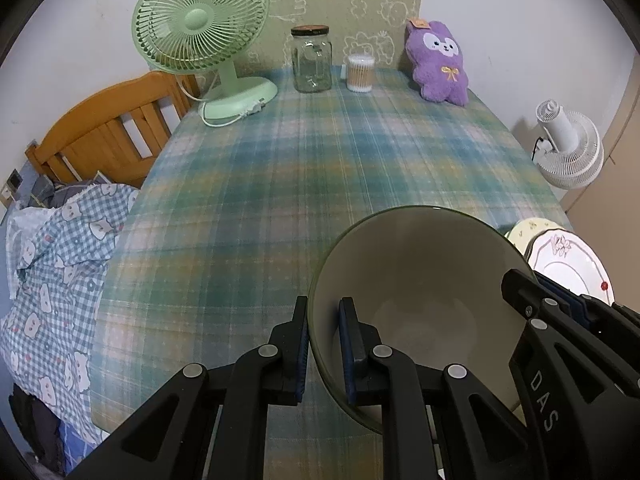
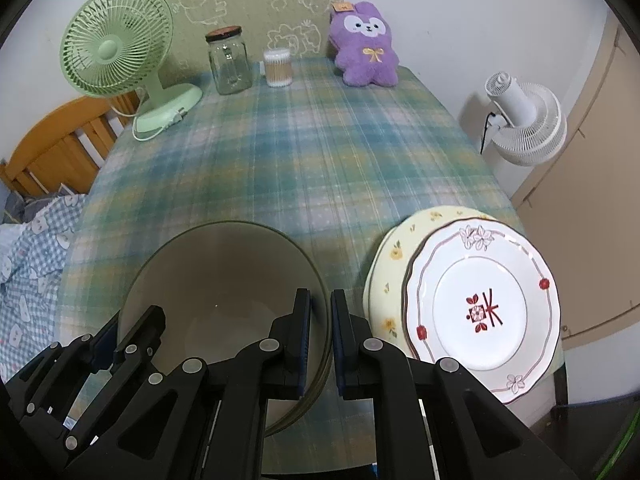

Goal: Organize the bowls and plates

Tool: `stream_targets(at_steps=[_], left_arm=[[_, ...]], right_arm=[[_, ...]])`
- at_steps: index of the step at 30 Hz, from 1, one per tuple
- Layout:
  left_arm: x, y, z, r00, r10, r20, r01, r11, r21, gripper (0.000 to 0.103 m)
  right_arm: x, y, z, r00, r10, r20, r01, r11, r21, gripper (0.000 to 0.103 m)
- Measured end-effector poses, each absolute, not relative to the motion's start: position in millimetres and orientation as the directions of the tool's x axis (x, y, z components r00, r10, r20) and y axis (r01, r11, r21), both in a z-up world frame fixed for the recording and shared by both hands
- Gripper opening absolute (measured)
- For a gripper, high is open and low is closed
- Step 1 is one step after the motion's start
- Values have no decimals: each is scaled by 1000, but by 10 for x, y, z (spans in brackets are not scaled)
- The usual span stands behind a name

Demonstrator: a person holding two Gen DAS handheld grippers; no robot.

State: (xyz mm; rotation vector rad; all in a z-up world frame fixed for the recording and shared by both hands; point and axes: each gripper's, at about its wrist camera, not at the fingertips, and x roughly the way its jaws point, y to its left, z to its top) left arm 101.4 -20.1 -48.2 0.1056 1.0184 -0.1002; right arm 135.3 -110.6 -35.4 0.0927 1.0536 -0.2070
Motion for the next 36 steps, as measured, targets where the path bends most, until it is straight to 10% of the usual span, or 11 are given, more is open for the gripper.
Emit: stream_targets(at_steps=[16, 26, 32, 36], left_arm=[[978, -197, -530, 521, -33, -853, 147, 988, 52, 11], [980, -249, -505, 519, -40, -854, 182, 981, 64, 32], [1029, -264, -483, 509, -83, -857, 209, 978, 30, 49], [1074, -262, -492, 501, -120, -857, 231, 973, -1, 59]], right_arm=[[1302, -1132, -435, 451, -113, -885, 233, 973, -6, 13], [1303, -1152, -407, 448, -89, -889, 201, 980, 4, 14], [1337, -1173, -361, 468, -45, -883, 176, 983, 43, 57], [1391, -1176, -373, 467, -40, -883, 169, 985, 44, 57]])
